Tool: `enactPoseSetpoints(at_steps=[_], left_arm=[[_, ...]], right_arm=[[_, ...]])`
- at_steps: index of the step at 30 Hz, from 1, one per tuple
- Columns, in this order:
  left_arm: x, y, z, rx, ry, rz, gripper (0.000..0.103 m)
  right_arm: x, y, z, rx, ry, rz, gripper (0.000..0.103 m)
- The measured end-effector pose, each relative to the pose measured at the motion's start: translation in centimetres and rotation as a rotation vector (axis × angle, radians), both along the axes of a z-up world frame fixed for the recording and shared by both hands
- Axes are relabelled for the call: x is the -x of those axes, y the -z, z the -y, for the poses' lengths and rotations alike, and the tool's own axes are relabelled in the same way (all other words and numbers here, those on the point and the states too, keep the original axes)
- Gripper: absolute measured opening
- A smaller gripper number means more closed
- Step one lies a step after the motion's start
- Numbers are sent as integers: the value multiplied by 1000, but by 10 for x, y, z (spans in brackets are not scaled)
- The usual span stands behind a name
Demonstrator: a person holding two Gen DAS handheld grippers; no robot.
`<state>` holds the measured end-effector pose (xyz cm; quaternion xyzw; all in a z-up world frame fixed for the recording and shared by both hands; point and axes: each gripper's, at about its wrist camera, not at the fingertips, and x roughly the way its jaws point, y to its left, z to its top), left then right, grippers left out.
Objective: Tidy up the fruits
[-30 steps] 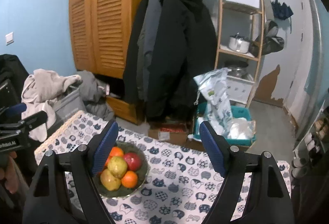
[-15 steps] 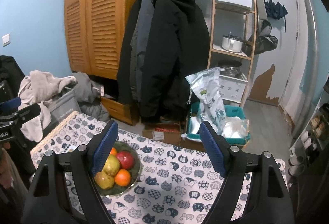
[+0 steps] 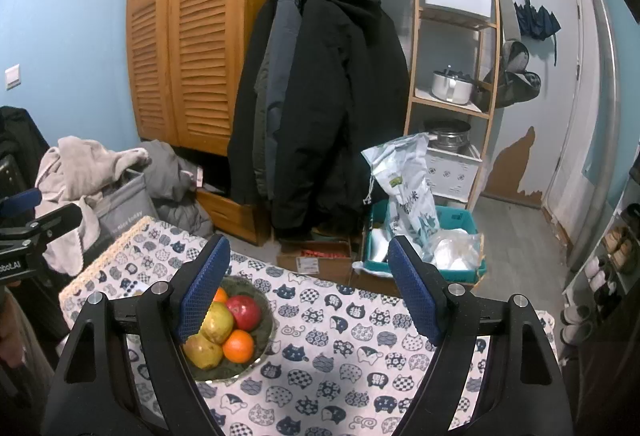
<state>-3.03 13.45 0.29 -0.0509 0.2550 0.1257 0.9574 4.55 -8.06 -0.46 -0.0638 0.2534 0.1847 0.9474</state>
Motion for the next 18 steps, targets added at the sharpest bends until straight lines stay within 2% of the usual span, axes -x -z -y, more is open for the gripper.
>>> enactPoseSetpoints(at_steps=[18], left_arm=[[2,1,-4,-2,-4,-2,102]], right_arm=[[0,-1,1,0,-2,1,80]])
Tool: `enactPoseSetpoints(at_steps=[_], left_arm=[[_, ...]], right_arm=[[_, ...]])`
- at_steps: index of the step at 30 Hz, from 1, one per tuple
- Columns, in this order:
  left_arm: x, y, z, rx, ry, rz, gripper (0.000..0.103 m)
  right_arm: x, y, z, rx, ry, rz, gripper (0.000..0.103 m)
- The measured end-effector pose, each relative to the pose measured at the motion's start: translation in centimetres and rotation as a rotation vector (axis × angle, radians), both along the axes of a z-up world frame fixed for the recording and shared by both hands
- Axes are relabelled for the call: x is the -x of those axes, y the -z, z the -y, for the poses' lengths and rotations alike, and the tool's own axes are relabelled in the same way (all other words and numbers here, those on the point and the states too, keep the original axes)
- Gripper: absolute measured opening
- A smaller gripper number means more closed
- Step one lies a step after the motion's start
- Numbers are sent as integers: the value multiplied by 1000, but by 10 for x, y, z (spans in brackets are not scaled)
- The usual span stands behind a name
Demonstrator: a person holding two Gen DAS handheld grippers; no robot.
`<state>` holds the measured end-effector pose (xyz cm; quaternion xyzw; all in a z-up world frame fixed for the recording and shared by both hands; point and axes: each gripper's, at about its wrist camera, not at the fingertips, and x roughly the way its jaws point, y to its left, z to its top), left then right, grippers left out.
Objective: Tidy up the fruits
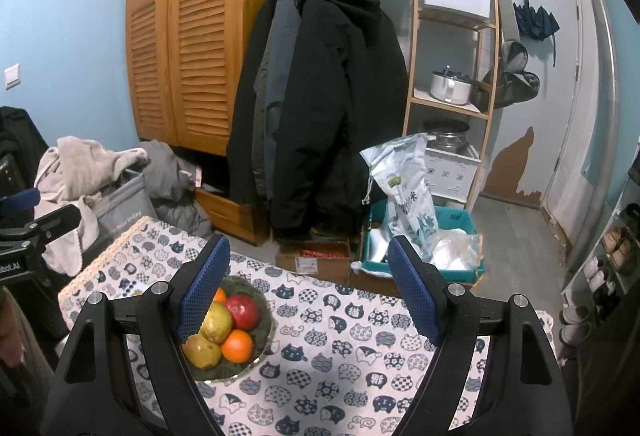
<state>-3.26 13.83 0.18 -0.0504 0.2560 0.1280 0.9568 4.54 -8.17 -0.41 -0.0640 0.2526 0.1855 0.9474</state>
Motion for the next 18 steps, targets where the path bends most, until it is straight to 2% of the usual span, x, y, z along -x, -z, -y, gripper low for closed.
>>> enactPoseSetpoints(at_steps=[18], left_arm=[[-2,-2,1,-22,9,3,102]], right_arm=[[1,0,-1,0,1,0,80]])
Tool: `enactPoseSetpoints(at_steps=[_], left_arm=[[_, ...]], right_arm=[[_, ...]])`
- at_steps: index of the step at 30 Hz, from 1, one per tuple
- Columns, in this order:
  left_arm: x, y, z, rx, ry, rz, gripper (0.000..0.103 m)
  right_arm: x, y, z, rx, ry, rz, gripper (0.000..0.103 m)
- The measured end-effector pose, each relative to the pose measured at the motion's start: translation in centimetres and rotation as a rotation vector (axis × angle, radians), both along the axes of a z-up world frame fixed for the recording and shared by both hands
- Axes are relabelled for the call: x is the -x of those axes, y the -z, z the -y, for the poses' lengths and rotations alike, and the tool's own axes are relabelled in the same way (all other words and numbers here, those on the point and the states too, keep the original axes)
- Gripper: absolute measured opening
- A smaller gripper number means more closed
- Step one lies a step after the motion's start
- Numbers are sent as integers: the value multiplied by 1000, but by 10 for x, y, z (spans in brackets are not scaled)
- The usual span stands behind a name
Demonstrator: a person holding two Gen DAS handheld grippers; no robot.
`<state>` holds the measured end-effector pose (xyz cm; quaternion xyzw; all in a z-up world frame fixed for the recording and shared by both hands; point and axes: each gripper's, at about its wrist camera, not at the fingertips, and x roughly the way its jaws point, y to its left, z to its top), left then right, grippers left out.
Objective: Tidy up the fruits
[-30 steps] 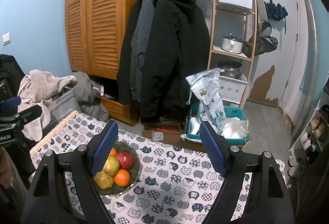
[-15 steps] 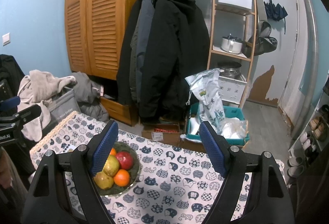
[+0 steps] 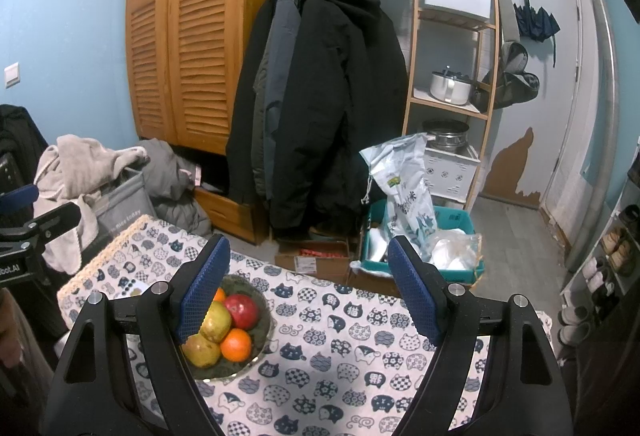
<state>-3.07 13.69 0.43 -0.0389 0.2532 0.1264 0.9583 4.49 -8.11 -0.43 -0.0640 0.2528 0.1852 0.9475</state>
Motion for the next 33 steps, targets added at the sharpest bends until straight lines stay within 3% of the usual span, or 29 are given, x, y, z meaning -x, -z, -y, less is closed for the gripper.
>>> enactPoseSetpoints(at_steps=[33], left_arm=[[-6,-1,-1,7,-4,-18,102]], right_arm=[[-6,-2,14,6,6,-3,80]])
